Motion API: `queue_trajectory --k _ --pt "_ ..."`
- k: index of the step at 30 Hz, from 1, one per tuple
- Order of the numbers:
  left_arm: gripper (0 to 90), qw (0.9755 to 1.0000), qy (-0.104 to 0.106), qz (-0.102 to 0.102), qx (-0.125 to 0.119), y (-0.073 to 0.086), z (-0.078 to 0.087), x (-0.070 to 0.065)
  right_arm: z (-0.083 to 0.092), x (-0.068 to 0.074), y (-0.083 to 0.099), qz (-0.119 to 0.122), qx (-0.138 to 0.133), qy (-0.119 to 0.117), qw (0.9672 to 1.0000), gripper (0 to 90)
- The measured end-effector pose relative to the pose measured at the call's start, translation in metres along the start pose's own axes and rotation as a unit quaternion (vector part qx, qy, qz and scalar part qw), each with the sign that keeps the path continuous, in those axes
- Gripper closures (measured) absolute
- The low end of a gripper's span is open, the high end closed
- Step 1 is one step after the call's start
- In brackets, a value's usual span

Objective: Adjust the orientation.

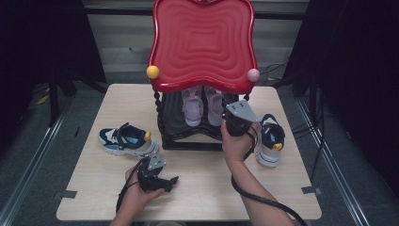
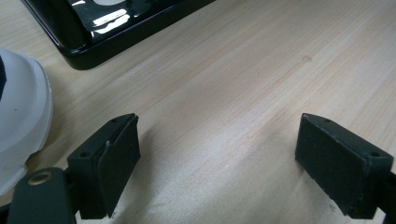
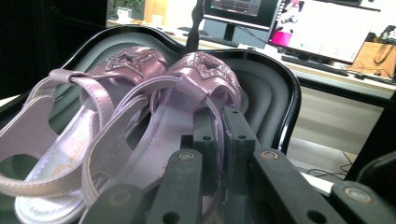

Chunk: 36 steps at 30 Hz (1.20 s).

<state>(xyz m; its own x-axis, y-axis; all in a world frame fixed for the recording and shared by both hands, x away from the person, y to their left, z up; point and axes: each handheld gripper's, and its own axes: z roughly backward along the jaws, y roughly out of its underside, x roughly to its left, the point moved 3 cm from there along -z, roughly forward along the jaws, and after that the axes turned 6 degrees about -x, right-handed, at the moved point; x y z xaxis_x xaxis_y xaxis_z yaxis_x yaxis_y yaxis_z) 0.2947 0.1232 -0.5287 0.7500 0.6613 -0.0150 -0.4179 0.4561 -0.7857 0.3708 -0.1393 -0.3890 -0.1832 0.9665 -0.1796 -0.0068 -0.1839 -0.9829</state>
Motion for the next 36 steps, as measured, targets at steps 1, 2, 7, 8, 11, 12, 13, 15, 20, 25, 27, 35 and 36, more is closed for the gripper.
queue_trajectory --k 1,2,7,8,11,12,13,15,20,25,27,35,36 --pt "13.4 1.0 0.0 0.0 0.0 0.0 0.0 0.0 -0.001 0.001 0.001 0.001 -0.005 0.004 1.0 85.2" --pt "13.4 1.0 0.0 0.0 0.0 0.0 0.0 0.0 -0.002 0.002 0.001 -0.001 -0.005 0.004 1.0 85.2" --pt "13.4 1.0 0.0 0.0 0.0 0.0 0.0 0.0 -0.008 0.008 0.005 0.012 -0.001 0.007 0.9999 85.1" --pt "13.4 1.0 0.0 0.0 0.0 0.0 0.0 0.0 -0.009 0.01 0.006 0.015 0.001 0.007 0.9999 85.0" --pt "13.4 1.0 0.0 0.0 0.0 0.0 0.0 0.0 -0.011 0.012 0.008 0.015 0.0 0.01 0.9998 85.0" --pt "13.4 1.0 0.0 0.0 0.0 0.0 0.0 0.0 -0.012 0.012 0.009 0.017 0.001 0.008 0.9998 85.0" --pt "13.4 1.0 -0.001 0.0 0.0 0.0 0.0 0.0 -0.013 0.012 0.01 0.021 0.002 0.011 0.9997 84.9" --pt "13.4 1.0 0.0 0.0 0.0 0.0 0.0 0.0 -0.014 0.013 0.012 0.024 0.002 0.01 0.9997 84.8" --pt "13.4 1.0 -0.001 0.0 0.0 0.0 0.0 0.0 -0.014 0.016 0.015 0.027 -0.001 0.001 0.9996 83.6" --pt "13.4 1.0 -0.001 0.0 0.0 0.0 0.0 0.0 -0.015 0.018 0.017 0.015 0.008 -0.003 0.9999 83.1" --pt "13.4 1.0 0.0 0.0 0.0 0.0 0.0 0.0 -0.015 0.018 0.018 0.014 0.012 -0.004 0.9998 82.8" --pt "13.4 1.0 -0.001 0.0 0.0 0.0 0.0 0.0 -0.013 0.019 0.021 0.019 0.02 -0.013 0.9995 77.4" --pt "13.4 1.0 0.0 0.0 0.0 0.0 0.0 0.0 -0.013 0.018 0.021 0.02 0.023 -0.015 0.9994 76.3"
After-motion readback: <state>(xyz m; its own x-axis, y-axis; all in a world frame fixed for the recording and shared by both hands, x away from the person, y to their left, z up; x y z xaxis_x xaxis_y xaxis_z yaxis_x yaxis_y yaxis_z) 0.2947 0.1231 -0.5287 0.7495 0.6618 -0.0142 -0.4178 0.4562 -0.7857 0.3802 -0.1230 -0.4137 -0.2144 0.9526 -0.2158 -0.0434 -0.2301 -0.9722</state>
